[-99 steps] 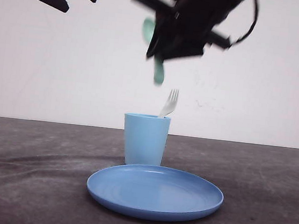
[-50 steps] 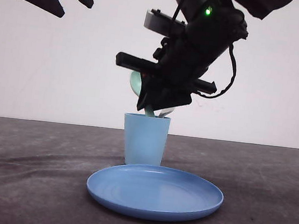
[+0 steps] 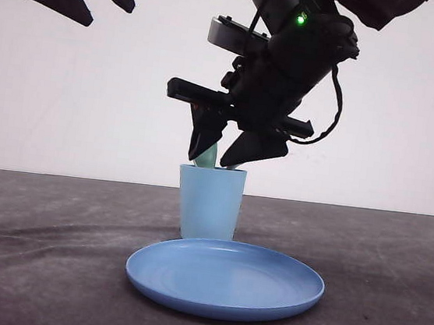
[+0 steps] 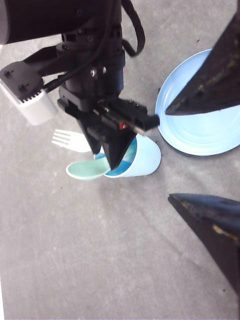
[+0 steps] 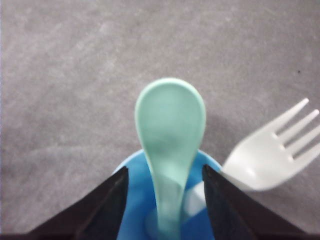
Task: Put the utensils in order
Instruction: 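Carry the spoon over the cup with the right gripper and release it inside, then lower the open right gripper around the blue cup and close on it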
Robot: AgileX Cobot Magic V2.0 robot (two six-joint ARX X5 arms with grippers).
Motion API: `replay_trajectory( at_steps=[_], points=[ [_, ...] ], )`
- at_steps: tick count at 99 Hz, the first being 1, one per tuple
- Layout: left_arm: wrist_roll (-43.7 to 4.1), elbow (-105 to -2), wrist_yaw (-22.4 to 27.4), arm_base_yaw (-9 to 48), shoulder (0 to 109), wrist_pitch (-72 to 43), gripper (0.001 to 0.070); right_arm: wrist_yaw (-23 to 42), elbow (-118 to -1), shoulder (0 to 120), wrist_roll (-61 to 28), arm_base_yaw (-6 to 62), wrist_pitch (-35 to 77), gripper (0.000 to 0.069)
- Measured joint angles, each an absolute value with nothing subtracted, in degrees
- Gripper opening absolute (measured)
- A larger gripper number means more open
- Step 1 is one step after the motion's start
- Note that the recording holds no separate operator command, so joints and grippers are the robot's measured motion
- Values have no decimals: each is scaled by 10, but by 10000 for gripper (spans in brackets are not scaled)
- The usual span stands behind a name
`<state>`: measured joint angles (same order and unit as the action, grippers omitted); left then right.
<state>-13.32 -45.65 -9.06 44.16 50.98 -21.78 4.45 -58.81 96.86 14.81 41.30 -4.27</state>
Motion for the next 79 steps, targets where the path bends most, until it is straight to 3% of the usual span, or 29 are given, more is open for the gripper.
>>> replay_trajectory(
  at_steps=[38, 44, 59, 79],
  points=[
    [-133, -456, -91, 442, 510, -217, 294, 25, -588, 796, 148, 420, 107, 300],
    [-133, -456, -91, 442, 510, -216, 294, 22, -588, 769, 148, 425, 145, 354],
    [-133, -456, -91, 442, 510, -215, 294, 18, -588, 724, 149, 439, 220, 595],
    [-133, -456, -91, 442, 510, -215, 294, 21, -588, 728, 167, 452, 286, 663]
  ],
)
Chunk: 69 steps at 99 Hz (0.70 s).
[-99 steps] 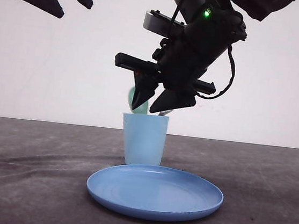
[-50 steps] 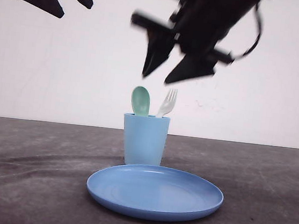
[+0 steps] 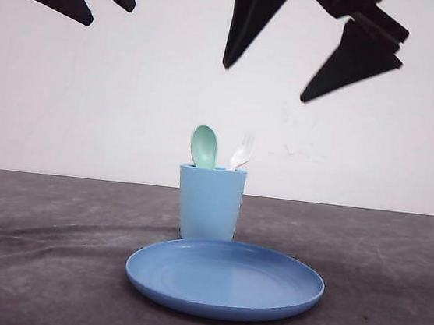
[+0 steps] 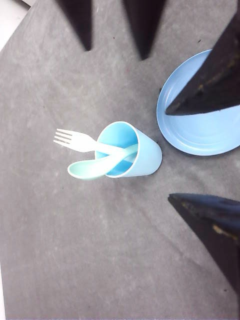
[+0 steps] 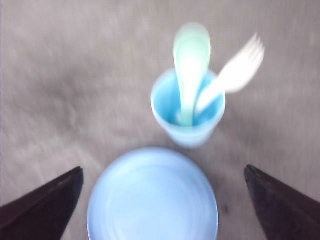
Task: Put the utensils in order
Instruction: 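Lower the open right gripper around the blue cup and close on it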
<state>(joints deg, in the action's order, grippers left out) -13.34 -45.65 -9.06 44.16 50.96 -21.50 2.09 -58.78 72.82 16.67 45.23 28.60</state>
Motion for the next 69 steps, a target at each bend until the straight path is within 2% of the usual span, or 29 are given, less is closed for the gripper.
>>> replay_trajectory(
  at_steps=[5, 29, 69],
  points=[
    [-133, -456, -91, 442, 510, -215, 294, 29, -588, 734, 174, 457, 295, 680],
    [-133, -456, -90, 442, 510, -215, 294, 47, -588, 788, 203, 461, 297, 680],
    [-133, -456, -90, 442, 510, -216, 294, 45, -588, 900, 215, 461, 196, 680]
  ],
)
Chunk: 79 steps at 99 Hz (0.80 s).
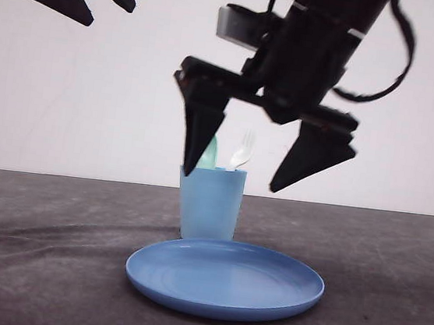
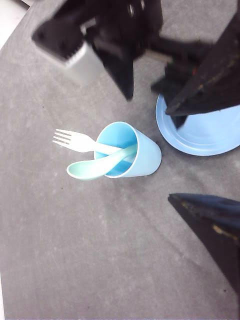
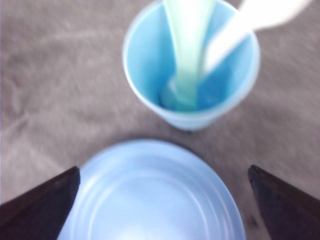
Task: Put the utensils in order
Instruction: 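Lower the open right gripper around the blue cup and close on it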
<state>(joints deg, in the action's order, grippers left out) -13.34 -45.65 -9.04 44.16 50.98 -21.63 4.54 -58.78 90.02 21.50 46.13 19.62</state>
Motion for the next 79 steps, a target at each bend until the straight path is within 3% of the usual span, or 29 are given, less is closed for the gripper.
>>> replay_trajectory(
  at_steps=[79],
  points=[
    [-133, -456, -91, 442, 510, -216, 294, 15, -588, 979, 229, 422, 79, 680]
  ],
)
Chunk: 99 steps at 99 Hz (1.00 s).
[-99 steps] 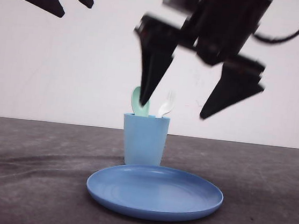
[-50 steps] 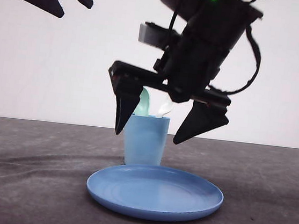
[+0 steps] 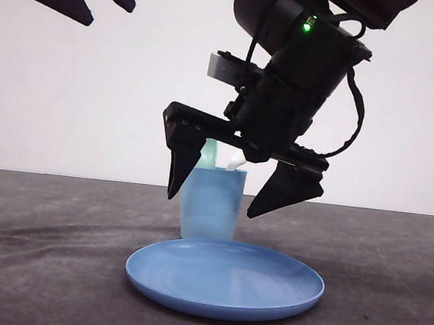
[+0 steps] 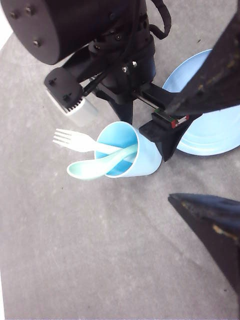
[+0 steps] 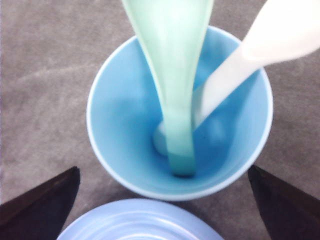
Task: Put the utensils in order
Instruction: 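Lower the open right gripper around the blue cup and close on it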
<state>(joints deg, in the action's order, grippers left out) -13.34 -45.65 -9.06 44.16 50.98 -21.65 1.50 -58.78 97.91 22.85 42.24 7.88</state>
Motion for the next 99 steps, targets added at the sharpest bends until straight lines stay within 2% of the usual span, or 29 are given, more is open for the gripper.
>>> replay_trajectory(
  at_steps=[40, 92, 99],
  points=[
    [-133, -456, -90, 442, 510, -215, 294, -3, -594, 995, 230, 404, 60, 680],
    [-133, -456, -90, 442, 510, -215, 294, -15, -663, 1067, 230, 404, 75, 679],
    [-133, -456, -90, 442, 510, -215, 294, -15, -665, 1067, 230, 404, 75, 640]
  ],
)
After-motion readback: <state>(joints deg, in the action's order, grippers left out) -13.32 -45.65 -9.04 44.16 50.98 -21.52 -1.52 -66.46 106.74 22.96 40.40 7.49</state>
